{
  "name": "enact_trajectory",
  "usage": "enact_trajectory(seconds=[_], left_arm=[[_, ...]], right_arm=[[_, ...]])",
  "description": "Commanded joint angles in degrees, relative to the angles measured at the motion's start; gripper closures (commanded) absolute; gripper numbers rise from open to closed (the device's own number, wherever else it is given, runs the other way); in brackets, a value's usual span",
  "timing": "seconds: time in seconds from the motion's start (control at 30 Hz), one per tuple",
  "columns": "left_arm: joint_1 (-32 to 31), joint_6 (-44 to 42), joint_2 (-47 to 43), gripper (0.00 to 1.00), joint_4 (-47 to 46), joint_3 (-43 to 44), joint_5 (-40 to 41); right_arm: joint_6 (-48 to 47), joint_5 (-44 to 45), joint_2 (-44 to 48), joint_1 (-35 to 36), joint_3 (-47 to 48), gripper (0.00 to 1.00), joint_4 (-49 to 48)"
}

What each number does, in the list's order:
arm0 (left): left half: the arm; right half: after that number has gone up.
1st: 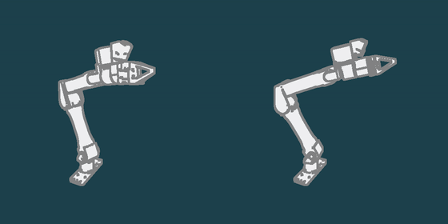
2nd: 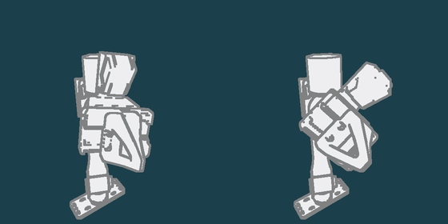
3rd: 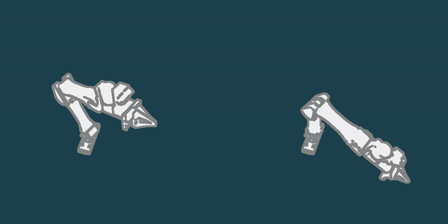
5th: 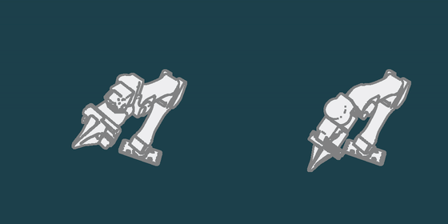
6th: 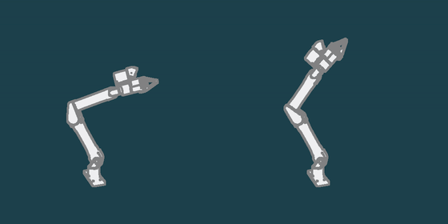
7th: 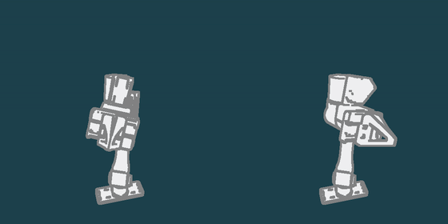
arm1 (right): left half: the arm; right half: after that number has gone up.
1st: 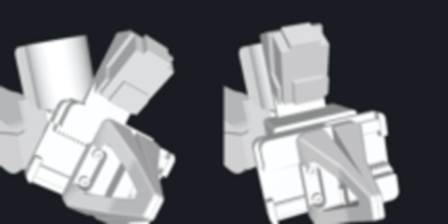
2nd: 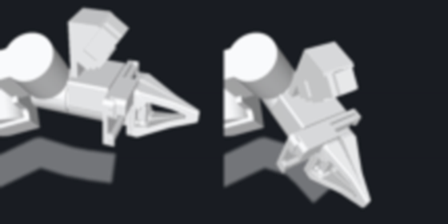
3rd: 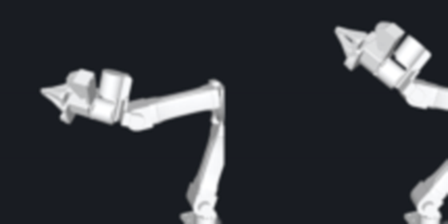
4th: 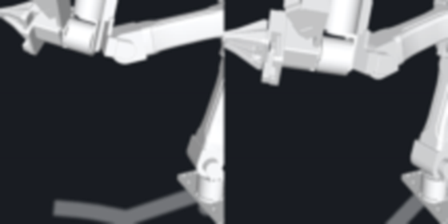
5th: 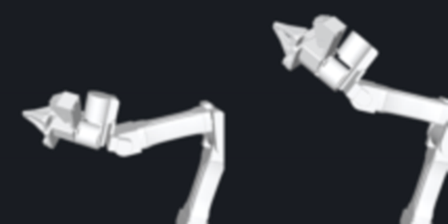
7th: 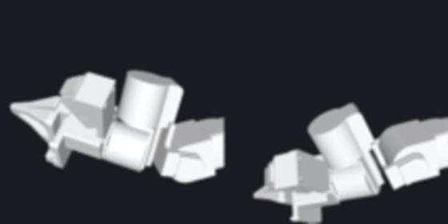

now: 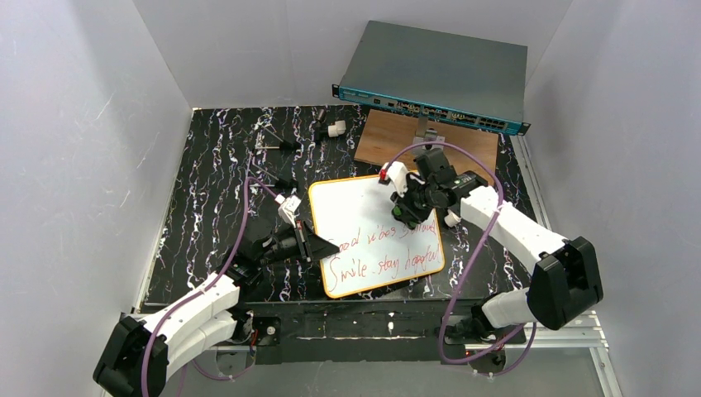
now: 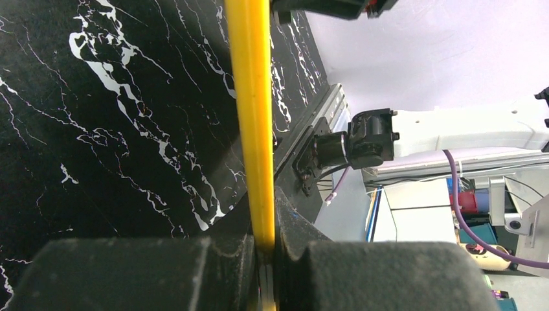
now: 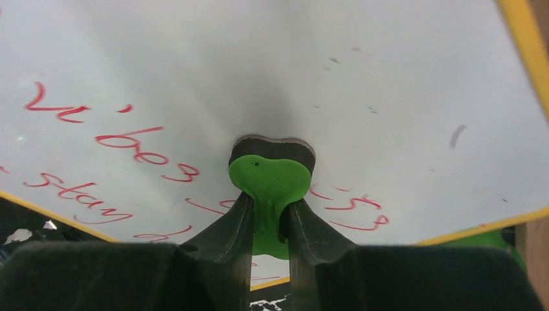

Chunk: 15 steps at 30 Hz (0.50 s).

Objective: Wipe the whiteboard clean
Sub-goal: Erase the whiteboard at the center of the board.

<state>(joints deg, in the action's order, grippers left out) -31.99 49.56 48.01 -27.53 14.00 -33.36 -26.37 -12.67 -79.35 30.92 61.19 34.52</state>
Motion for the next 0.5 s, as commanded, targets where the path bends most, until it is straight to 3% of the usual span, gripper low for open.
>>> enact_trajectory(seconds=[0.0,0.07,0.23,0.33,0.47], left_arm=[[-0.2,-5.0,-1.6,1.0,-5.9,1.7,-1.0],[-0.2,-4.9,-1.6,1.0,-6.3,1.5,-1.0],[-0.2,-5.2,-1.5,1.0,-6.0,1.7,-1.2],[-0.2,-5.1,-1.1,1.0,-6.4,1.7,-1.4],[-0.2,-4.9,-1.0,1.0,-6.7,1.7,-1.4]], right_arm=[[-1.9,-2.0,0.6,2.5,-1.7,0.99,0.4],[0.1,4.4,-0.3,1.1,-0.8,0.99,-1.5],[3.5,11.0,-1.3,-3.7,0.1,0.99,-4.1],[2.7,9.2,-1.2,-3.9,-0.6,0.99,-3.8],[-0.8,-1.2,-0.9,-2.8,-0.4,0.99,0.8]])
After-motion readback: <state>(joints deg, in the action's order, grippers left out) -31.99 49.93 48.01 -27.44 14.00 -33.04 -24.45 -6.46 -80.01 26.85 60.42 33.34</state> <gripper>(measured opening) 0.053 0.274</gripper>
